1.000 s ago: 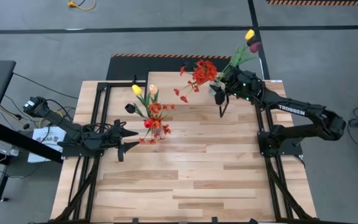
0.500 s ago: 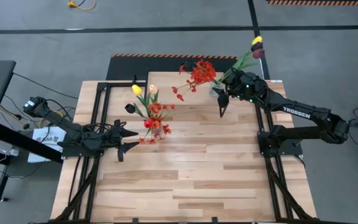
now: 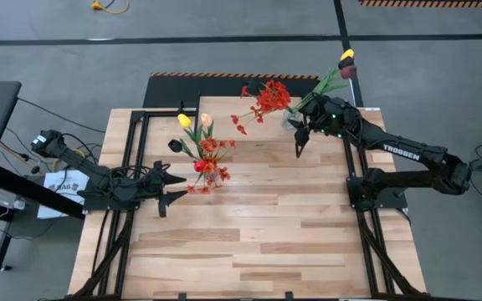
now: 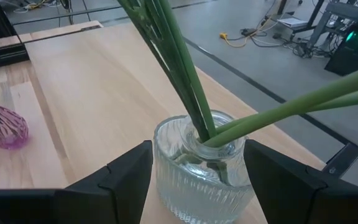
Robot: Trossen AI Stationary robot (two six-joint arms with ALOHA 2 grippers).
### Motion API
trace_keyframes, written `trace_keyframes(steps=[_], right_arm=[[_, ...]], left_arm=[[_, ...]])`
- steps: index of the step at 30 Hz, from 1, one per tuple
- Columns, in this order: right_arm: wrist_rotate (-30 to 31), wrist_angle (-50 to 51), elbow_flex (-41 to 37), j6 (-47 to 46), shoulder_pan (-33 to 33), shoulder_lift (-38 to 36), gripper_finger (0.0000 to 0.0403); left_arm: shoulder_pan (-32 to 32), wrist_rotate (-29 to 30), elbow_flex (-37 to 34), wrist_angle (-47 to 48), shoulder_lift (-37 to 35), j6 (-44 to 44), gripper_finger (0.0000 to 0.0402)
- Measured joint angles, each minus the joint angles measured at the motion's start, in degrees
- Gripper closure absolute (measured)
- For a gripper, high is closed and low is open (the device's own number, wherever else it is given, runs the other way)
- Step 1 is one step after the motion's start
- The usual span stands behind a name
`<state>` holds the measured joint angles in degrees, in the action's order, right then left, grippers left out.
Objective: Pick and place flowers into a vace then onto a shelf
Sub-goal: Put the transparent vase with flowers on the shelf, then put the purple vase with flowers on the shelf
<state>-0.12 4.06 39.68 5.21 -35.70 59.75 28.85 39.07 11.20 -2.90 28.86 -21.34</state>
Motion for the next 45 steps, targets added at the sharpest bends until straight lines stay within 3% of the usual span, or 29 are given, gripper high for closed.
trace_keyframes(steps=[22, 31, 39, 45], right_arm=[[0.2, 9.4, 0.0, 0.2, 0.1, -9.6, 0.0158], [0.2, 12.7, 0.0, -5.8, 0.5, -14.7, 0.0158], [5.2, 12.7, 0.0, -13.7, 9.5, -19.0, 0.0171], [11.6, 12.6, 0.0, -16.2, 20.7, -20.2, 0.0199]], left_arm=[[0.0, -0.3, 0.0, 0.0, 0.0, -0.3, 0.0197], [0.0, -0.4, 0.0, 0.0, 0.0, -0.5, 0.0197], [0.0, -5.4, 0.0, 2.1, 0.0, -2.0, 0.0197], [0.0, -0.7, 0.0, 4.7, 0.0, -3.4, 0.0198]])
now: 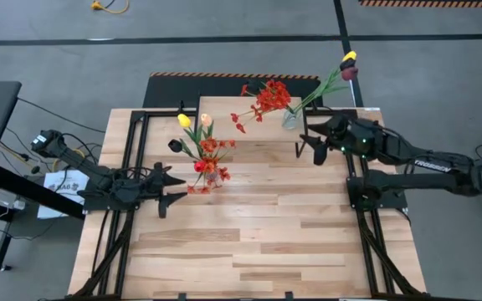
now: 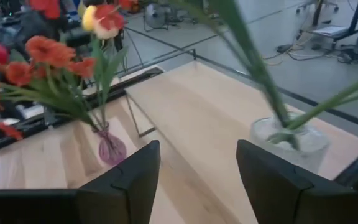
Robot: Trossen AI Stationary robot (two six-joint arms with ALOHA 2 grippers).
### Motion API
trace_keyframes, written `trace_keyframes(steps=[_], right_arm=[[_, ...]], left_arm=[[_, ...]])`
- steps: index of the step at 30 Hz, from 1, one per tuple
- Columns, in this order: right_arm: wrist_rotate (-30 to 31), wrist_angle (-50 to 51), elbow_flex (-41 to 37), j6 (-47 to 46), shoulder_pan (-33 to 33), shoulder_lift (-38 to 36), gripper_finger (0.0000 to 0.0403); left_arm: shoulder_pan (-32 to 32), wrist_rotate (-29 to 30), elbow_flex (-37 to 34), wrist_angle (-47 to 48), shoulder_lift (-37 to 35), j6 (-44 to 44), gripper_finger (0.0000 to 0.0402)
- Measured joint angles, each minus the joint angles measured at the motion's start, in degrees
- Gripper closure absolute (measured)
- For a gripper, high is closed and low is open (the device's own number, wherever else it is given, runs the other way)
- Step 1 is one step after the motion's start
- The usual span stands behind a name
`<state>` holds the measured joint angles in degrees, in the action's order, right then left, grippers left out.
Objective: Pick and place flowers into a vace then onto a shelf
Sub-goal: Put the purple vase with flowers on the shelf
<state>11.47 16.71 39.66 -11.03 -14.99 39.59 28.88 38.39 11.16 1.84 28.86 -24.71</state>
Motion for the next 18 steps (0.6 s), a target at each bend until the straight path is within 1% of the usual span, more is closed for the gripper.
trace_keyframes(steps=[4, 7, 9, 12, 16, 17, 18], right_arm=[[7.1, 0.0, 0.0, -0.6, 7.9, 0.1, 0.0208], [11.2, 0.0, 0.0, -0.7, 14.1, 0.3, 0.0217], [13.5, 0.0, 0.0, -1.3, 18.0, 0.9, 0.0234], [18.2, 0.3, 0.0, -3.1, 23.8, 2.1, 0.0285], [24.6, 1.3, 0.0, -5.7, 30.5, 5.0, 0.0377], [26.4, 1.0, 0.0, -6.3, 31.9, 6.0, 0.0389], [28.6, 0.9, 0.0, -7.0, 33.4, 7.0, 0.0393]], left_arm=[[0.0, 3.8, 0.0, 0.3, 0.0, 0.0, 0.0197], [0.0, 4.4, 0.0, 0.6, 0.0, 0.0, 0.0198], [0.0, 4.4, -0.2, 0.5, 0.0, -0.1, 0.0198], [0.0, 4.5, -1.4, 0.2, 0.0, -1.3, 0.0198], [0.0, 5.5, -4.0, -1.6, 0.0, -3.9, 0.0198], [0.0, 5.7, -4.6, -2.5, 0.0, -4.4, 0.0198], [0.0, 5.9, -5.5, -4.1, 0.0, -4.5, 0.0198]])
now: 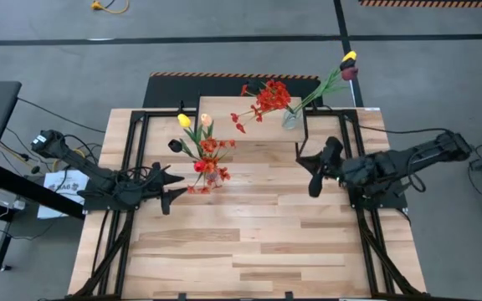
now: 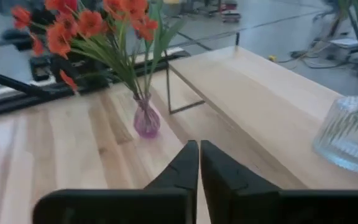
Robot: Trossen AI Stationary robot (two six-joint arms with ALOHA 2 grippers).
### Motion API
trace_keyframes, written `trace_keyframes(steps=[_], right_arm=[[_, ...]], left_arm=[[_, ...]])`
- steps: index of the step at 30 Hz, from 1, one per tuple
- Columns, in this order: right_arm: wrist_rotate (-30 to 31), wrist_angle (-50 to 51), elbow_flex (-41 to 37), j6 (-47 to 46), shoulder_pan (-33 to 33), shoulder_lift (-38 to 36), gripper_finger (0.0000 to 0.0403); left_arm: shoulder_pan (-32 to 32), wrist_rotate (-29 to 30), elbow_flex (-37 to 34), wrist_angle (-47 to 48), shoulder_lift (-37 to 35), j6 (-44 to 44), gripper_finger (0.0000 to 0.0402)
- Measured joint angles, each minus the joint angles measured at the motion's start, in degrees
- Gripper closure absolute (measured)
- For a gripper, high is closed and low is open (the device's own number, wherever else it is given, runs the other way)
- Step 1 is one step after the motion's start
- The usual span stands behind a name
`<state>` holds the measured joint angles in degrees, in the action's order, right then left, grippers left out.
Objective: Pick and place flowers into a vace then onto a shelf
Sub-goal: Put the purple vase with flowers on the shelf
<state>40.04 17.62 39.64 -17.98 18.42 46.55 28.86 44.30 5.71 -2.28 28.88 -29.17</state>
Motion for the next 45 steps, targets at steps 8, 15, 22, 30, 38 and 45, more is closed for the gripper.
trace_keyframes(steps=[8, 15, 22, 30, 38, 45], right_arm=[[16.3, 0.1, 0.0, -5.4, 11.2, 6.9, 0.0343], [33.4, 0.6, 0.0, -12.5, 22.8, 15.0, 0.0354], [38.8, 0.9, 0.0, -16.5, 27.6, 21.6, 0.0383], [39.6, 0.8, 0.0, -16.6, 28.5, 22.8, 0.0385], [39.4, 0.2, 0.0, -16.6, 28.5, 22.8, 0.0359], [39.3, 0.1, 0.0, -16.6, 28.5, 22.8, 0.0351]], left_arm=[[-0.2, 3.0, -5.0, -9.0, 0.0, 1.3, 0.0198], [-3.4, 2.9, -5.0, -14.3, 2.1, 9.0, 0.0198], [-8.0, 0.9, -4.7, -20.8, 9.7, 16.9, 0.0198], [-12.3, -0.5, -4.4, -26.1, 20.2, 17.4, 0.0198], [-14.7, -4.9, -4.3, -32.0, 25.6, 16.0, 0.0198], [-18.2, -10.6, -4.3, -36.3, 26.7, 17.7, 0.0198]])
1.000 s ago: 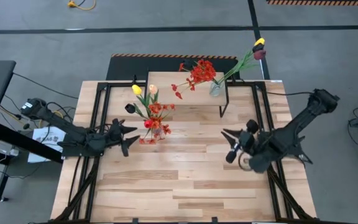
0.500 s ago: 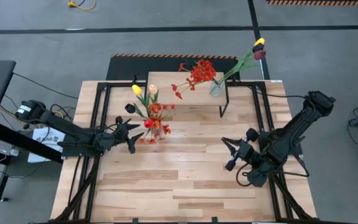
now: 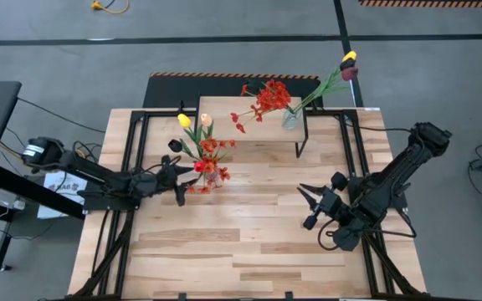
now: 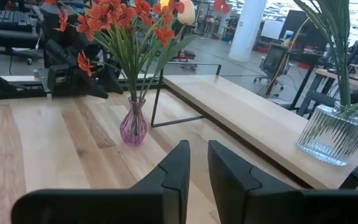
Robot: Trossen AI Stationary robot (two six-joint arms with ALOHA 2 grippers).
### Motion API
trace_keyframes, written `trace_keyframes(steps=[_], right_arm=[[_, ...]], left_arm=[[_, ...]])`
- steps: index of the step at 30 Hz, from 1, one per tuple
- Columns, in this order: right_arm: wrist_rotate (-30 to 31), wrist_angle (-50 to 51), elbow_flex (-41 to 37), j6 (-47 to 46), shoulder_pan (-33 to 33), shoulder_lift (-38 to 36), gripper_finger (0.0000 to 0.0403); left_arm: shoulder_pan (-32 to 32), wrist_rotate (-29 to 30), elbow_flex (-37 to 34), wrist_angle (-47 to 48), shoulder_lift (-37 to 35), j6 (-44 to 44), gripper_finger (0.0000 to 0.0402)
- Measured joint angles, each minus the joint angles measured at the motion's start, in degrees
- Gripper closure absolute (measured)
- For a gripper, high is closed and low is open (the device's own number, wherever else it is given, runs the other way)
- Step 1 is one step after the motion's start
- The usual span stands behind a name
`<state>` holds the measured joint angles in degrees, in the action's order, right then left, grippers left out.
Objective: Pick and place flowers into a vace then onto a shelf
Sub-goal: Put the purple vase with flowers on the shelf
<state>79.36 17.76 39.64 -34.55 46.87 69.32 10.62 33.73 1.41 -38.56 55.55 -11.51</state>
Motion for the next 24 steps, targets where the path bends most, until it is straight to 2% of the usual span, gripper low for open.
trace_keyframes(steps=[4, 16, 24], right_arm=[[0.0, -0.2, 0.0, 0.0, 0.0, 0.0, 0.0351], [0.0, -0.6, 0.0, 0.0, 0.0, 0.0, 0.0351], [-0.1, -1.8, 0.0, 0.0, 0.0, 0.0, 0.0351]], left_arm=[[-2.8, -4.7, 0.0, -2.1, 0.0, 1.8, 0.0198], [-10.4, -13.8, 0.0, -3.0, 0.0, 4.5, 0.0198], [-12.8, -17.1, 0.0, -3.0, 0.0, 6.8, 0.0198]])
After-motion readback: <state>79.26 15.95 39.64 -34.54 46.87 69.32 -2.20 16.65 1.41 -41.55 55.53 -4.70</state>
